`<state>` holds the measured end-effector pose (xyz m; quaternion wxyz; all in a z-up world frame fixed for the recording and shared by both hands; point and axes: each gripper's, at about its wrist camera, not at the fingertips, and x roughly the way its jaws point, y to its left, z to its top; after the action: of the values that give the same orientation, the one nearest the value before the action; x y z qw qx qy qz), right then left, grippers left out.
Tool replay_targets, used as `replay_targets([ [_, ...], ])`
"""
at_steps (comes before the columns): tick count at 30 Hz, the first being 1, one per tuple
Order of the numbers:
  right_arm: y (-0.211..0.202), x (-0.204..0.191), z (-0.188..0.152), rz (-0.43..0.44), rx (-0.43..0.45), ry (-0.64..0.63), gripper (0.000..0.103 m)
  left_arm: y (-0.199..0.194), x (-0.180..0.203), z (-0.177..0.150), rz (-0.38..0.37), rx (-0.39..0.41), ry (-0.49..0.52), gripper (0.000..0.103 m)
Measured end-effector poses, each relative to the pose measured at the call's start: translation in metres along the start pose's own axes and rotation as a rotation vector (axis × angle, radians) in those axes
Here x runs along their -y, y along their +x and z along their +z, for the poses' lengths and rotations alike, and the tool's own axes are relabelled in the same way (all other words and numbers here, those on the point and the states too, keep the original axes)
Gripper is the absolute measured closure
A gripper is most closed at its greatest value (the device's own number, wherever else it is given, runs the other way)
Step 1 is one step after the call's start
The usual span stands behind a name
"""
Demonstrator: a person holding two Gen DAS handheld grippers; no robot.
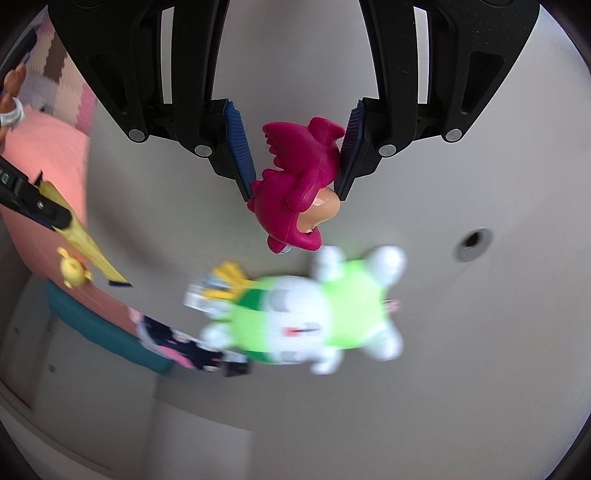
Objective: Collect trash
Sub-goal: 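Carry the pink plush and yellow wrapper over the trash bin and open both tools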
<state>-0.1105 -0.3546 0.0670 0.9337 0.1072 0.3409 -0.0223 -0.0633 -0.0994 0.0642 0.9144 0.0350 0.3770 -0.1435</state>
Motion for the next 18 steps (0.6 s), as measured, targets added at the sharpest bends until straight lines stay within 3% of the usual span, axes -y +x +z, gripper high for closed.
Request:
replay_targets([
  [7, -0.049, 0.075, -0.031, -0.079, 0.04, 0.098, 0.072, 0.001, 0.111, -0.015, -0.137, -0.023, 0.146, 0.06],
  [18, -0.113, 0.188, -0.09, -0.231, 0.066, 0.272, 0.072, -0.002, 0.279, -0.064, -0.318, -0.087, 0.376, 0.059],
])
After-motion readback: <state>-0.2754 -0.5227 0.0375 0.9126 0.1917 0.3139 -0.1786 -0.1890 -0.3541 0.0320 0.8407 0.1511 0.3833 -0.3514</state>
